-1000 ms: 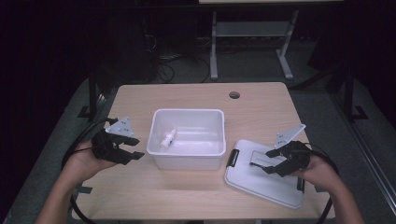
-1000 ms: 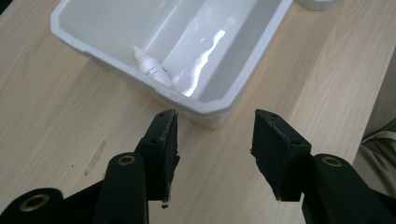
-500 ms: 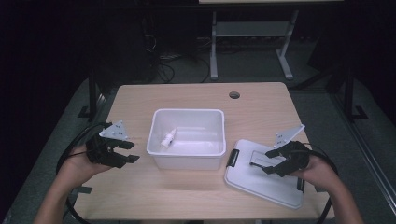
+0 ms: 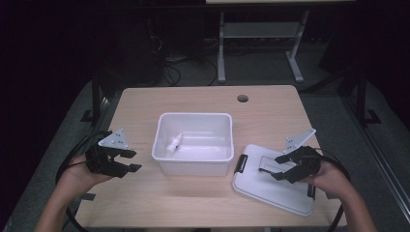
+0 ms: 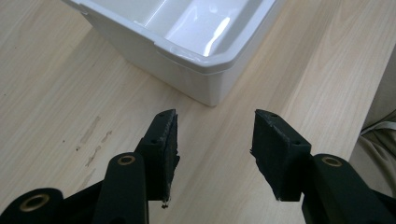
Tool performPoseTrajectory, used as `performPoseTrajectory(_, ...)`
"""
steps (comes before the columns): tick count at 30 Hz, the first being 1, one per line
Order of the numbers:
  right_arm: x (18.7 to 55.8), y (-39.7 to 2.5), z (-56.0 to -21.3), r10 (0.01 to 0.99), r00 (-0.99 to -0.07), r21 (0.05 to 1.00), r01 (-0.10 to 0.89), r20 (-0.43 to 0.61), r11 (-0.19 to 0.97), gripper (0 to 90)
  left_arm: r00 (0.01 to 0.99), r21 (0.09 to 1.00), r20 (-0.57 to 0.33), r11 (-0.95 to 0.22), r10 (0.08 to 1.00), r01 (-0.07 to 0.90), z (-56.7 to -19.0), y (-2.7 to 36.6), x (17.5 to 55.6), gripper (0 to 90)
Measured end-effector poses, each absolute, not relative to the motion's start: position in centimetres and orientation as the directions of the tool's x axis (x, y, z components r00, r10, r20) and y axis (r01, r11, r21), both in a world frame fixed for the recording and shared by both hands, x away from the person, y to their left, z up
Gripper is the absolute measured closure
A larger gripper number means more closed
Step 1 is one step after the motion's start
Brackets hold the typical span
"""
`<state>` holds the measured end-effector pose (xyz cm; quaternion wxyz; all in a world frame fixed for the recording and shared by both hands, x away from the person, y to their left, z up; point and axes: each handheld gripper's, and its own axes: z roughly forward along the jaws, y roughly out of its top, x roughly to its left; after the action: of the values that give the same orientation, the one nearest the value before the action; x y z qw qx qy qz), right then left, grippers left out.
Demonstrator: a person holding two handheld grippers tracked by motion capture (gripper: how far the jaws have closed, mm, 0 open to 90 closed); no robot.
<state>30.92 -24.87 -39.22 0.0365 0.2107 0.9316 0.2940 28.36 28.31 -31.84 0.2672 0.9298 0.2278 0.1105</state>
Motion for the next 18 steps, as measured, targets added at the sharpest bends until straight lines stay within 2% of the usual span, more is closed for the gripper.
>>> performPoseTrajectory(18,30.9,-24.7,-39.7,0.411,-0.909,0.561,0.376,0.067,0.738,37.5,0.869,0.555,0.067,-0.742,0.49,0.375,-33.1,28.9,28.0,50.3)
